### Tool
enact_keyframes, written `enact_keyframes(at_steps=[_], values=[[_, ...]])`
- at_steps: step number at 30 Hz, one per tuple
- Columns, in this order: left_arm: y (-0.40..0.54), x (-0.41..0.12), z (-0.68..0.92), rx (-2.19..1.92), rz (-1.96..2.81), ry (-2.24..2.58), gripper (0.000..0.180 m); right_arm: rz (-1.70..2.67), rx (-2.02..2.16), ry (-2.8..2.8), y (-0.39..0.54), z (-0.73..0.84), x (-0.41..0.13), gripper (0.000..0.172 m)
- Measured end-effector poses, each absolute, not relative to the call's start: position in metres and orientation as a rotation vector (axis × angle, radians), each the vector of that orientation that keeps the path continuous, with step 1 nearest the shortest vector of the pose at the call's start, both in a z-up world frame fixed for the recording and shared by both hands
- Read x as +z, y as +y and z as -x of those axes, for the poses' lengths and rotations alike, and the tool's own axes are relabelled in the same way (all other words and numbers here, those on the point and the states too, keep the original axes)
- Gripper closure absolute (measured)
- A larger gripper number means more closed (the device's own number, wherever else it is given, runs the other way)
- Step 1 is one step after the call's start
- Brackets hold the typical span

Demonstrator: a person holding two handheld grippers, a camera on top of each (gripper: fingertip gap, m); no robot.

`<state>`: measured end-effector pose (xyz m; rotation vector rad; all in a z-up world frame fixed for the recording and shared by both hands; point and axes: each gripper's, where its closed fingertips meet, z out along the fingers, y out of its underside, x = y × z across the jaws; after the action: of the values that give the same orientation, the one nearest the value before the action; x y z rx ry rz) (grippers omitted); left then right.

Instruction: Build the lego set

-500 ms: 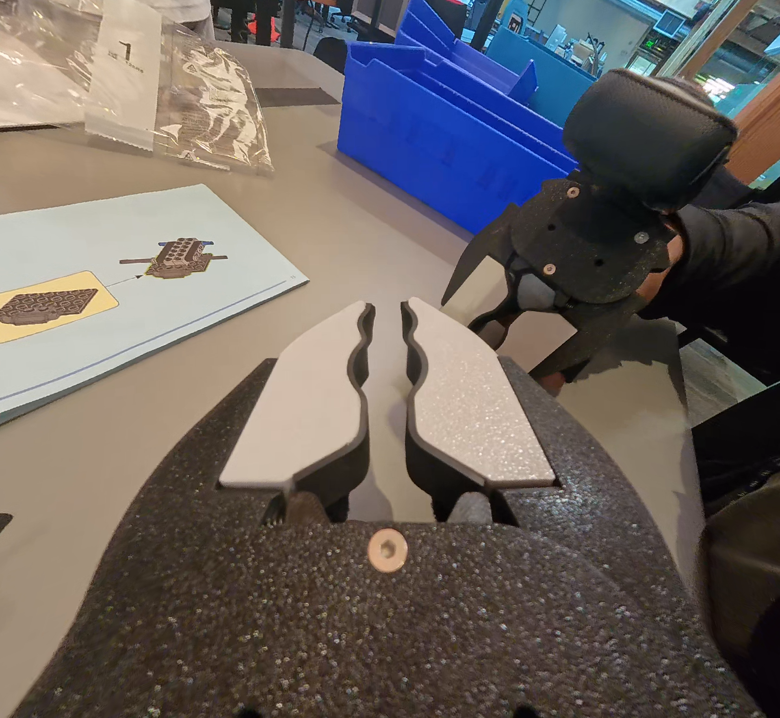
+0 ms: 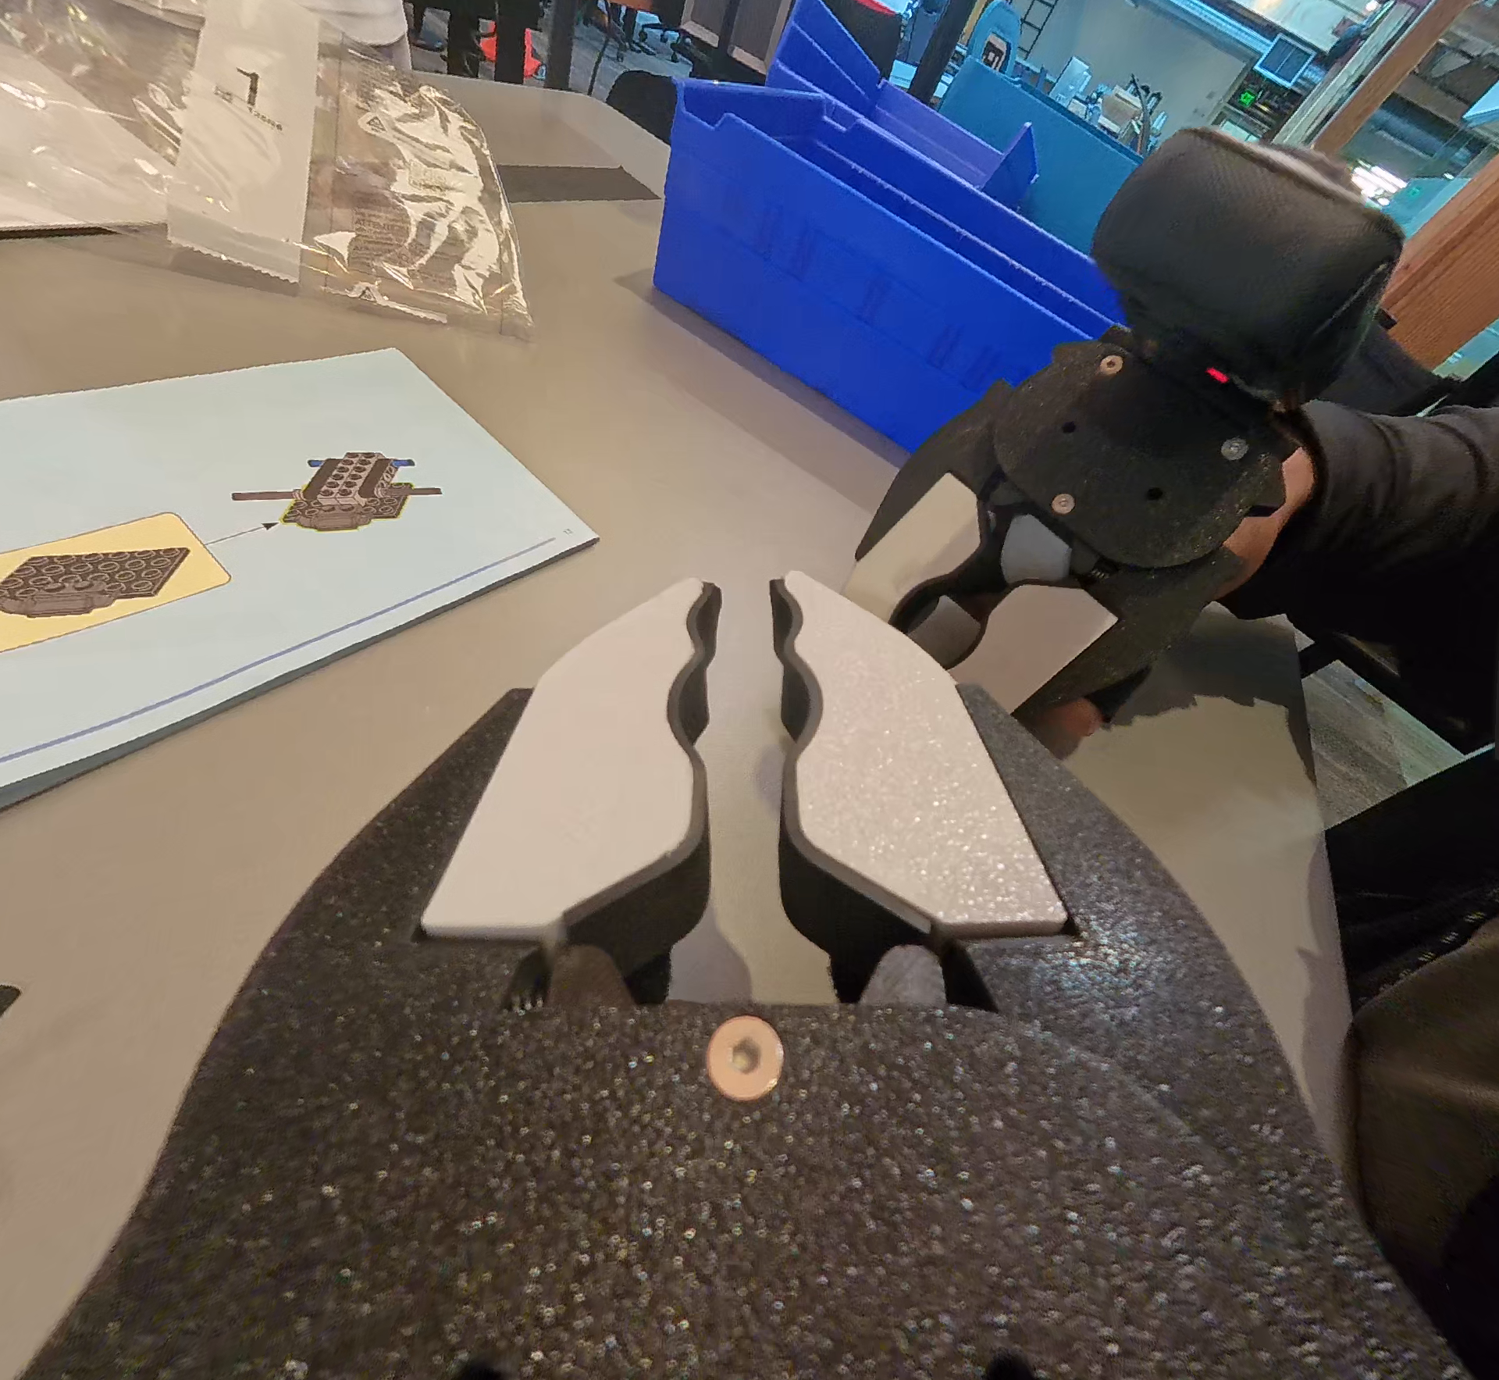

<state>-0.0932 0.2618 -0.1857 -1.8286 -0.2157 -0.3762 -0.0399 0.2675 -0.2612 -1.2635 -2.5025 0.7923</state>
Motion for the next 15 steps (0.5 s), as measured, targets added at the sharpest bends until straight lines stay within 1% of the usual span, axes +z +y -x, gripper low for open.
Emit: enact_keyframes(at_steps=[4, 8, 11, 15], values=[[0.262, -0.186, 0.093, -0.372, 1.830, -0.211, 0.168, 1.309, 0.843, -2.438, 0.275, 0.039, -0.247, 0.143], [0.262, -0.186, 0.092, -0.369, 1.831, -0.211, 0.168, 1.359, 0.874, -2.325, 0.292, 0.028, -0.217, 0.136], [0.263, -0.186, 0.092, -0.371, 1.833, -0.211, 0.168, 1.385, 0.894, -2.252, 0.310, 0.007, -0.183, 0.133], [0.263, -0.186, 0.092, -0.368, 1.835, -0.205, 0.168, 1.462, 0.945, -2.113, 0.354, -0.032, -0.121, 0.137]])
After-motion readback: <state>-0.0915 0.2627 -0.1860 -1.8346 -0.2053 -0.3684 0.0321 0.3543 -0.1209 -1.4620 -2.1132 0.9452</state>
